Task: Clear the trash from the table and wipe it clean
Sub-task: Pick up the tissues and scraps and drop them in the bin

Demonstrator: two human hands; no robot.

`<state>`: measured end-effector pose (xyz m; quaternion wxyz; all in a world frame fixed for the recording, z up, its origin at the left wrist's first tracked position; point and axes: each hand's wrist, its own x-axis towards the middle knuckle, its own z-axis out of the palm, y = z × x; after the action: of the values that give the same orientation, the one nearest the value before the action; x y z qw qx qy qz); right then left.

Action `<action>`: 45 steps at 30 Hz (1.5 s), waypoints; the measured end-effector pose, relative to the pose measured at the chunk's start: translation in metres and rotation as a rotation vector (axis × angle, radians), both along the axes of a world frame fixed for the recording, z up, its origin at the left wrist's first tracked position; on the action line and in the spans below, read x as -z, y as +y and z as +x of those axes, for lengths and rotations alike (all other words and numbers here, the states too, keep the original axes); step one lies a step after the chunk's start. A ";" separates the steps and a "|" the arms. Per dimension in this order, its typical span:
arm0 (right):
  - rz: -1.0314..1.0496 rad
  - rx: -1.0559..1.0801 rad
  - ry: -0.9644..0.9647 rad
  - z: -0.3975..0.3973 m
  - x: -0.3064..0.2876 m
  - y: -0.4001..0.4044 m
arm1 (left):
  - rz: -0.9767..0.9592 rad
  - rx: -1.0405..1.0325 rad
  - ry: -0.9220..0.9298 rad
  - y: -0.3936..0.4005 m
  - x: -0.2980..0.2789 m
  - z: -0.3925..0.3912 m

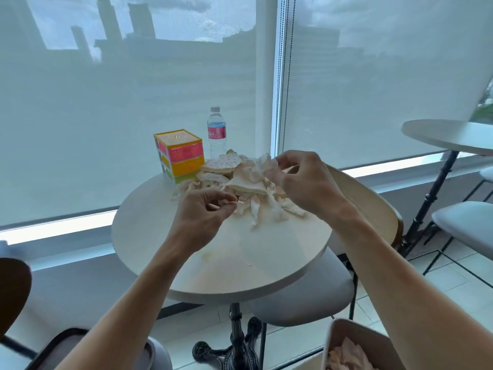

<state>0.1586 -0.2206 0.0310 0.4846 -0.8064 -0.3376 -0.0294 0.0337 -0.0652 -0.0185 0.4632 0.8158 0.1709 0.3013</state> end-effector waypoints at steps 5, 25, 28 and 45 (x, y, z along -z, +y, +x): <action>0.116 -0.056 0.065 -0.009 -0.006 -0.040 | -0.013 0.015 -0.031 -0.027 -0.006 0.008; -0.285 -0.127 0.529 0.016 0.182 -0.222 | -0.047 0.253 0.042 -0.202 0.030 0.019; -0.399 -0.111 0.556 0.018 0.215 -0.233 | -0.060 0.251 0.077 -0.223 0.049 0.022; -0.250 -0.142 0.565 0.041 0.175 -0.258 | 0.040 0.316 0.468 -0.255 0.135 0.019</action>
<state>0.1998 -0.4787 -0.1443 0.4573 -0.8102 -0.2462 0.2716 0.0528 -0.3204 -0.1537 0.4363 0.8886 0.1379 0.0323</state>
